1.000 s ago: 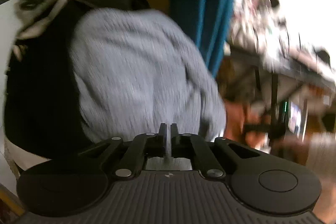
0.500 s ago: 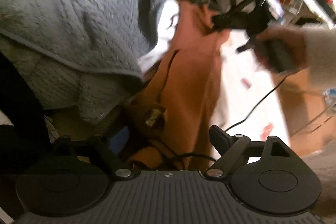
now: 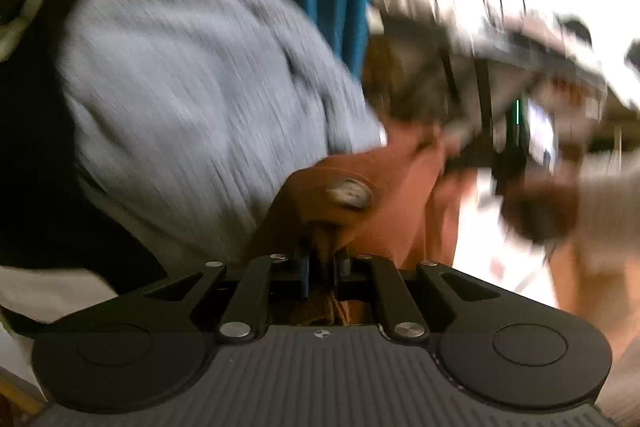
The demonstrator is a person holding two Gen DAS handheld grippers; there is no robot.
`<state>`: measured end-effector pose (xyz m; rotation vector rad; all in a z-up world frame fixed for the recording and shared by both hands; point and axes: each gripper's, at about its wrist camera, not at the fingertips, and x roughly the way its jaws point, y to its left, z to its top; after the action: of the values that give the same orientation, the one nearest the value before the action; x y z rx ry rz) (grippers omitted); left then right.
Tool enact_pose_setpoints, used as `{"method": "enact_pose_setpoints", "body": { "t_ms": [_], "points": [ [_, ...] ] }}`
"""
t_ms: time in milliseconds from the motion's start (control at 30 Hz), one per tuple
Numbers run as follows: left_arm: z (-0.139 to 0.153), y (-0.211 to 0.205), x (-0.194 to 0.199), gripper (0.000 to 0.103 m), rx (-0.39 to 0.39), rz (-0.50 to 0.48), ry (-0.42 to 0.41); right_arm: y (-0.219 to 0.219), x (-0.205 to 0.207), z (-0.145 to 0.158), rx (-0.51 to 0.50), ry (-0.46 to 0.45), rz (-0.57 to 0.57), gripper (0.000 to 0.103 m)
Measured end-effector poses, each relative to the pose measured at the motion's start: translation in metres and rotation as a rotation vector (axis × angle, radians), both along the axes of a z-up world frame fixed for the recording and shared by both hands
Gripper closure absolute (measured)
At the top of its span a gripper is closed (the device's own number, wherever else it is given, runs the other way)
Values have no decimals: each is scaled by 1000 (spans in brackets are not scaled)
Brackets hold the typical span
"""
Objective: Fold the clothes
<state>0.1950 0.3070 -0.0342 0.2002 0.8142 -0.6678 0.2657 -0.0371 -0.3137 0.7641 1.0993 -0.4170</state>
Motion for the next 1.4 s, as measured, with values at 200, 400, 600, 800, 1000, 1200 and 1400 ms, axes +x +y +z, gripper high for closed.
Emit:
{"method": "enact_pose_setpoints", "body": {
  "t_ms": [200, 400, 600, 800, 1000, 1200, 1400],
  "points": [
    [55, 12, 4, 100, -153, -8, -118, 0, 4, 10, 29, -30, -56, 1],
    [34, 18, 11, 100, -124, 88, -80, 10, 20, 14, 50, -51, -8, 1],
    [30, 21, 13, 100, -105, 113, -74, 21, 25, 22, 19, -43, -1, 21],
    [26, 17, 14, 100, -86, 111, -70, 25, 21, 39, 95, -114, 18, 19],
    [14, 11, 23, 100, -30, 150, -36, 35, 29, 23, 143, -43, 81, 39],
    [40, 18, 12, 100, -157, 125, -71, 26, -3, 59, 65, -111, 70, 95],
    [75, 10, 1, 100, -305, 47, -121, 12, -38, 102, -36, -168, 33, 97]
  ]
}}
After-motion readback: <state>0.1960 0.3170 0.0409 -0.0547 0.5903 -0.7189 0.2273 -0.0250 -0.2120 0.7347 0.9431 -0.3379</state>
